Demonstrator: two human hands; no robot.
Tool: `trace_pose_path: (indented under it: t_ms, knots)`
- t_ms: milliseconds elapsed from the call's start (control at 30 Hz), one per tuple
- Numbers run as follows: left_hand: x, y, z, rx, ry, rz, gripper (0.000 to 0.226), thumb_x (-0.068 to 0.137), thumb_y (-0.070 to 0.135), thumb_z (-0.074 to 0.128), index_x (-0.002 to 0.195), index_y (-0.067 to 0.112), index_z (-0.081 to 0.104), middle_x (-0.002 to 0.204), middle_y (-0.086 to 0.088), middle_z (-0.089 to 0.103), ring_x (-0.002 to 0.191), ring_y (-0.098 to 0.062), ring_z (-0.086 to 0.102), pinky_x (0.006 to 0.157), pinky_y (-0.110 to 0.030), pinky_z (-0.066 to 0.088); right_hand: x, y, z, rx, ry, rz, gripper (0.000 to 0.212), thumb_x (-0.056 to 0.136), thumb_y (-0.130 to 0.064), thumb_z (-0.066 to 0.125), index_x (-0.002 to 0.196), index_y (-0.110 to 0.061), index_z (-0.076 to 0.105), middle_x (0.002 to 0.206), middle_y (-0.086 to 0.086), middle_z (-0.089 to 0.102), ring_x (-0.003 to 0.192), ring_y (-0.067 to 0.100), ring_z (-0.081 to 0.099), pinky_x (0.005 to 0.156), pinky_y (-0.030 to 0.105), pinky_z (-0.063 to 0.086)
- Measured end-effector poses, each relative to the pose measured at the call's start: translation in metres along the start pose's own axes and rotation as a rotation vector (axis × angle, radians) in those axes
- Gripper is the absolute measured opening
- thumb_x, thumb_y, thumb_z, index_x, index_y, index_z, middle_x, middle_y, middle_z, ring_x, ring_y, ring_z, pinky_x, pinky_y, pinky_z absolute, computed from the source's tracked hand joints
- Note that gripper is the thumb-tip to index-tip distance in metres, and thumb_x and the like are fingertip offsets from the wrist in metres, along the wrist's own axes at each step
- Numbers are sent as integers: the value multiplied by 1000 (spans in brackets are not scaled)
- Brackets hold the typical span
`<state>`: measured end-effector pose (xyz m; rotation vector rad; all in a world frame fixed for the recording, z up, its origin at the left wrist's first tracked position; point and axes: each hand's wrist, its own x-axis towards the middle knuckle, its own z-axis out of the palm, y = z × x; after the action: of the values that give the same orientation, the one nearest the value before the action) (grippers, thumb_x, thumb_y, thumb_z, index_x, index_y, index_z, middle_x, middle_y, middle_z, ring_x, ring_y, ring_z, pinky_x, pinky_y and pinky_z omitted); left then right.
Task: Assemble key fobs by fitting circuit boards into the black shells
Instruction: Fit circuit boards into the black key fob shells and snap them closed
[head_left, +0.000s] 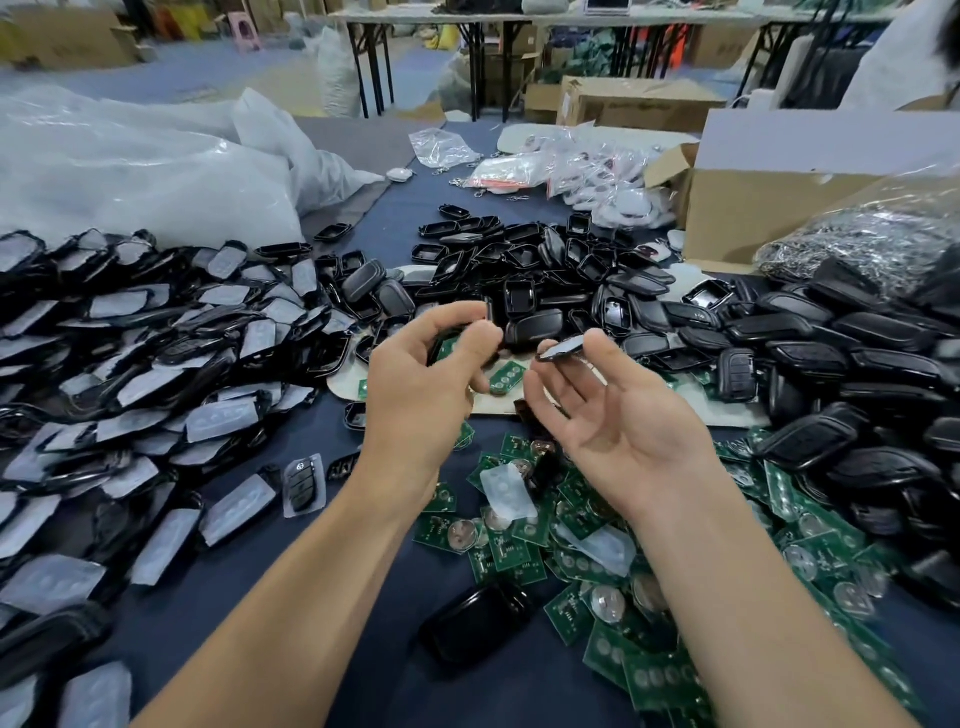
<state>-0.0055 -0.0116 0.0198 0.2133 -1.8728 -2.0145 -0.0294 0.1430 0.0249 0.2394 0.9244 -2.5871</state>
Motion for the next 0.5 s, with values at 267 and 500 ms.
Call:
trace_pose_path:
  t_ms: [267, 500]
  knots:
    - [4, -1, -2, -187, 41, -197, 39, 98, -6, 39, 100, 13, 74, 97, -8, 80, 91, -18, 77, 74, -24, 59, -1, 18, 3, -437, -63, -136, 14, 96, -6, 67, 88, -15, 61, 94, 13, 69, 88, 23, 69, 83, 42, 63]
    - [2, -4, 0, -81, -140, -179, 41, 94, -12, 51, 108, 22, 70, 113, -7, 77, 95, -11, 73, 80, -26, 57, 0, 27, 1, -806, -30, -452, 17, 84, -6, 79, 84, -17, 66, 81, 5, 73, 73, 14, 65, 68, 28, 56]
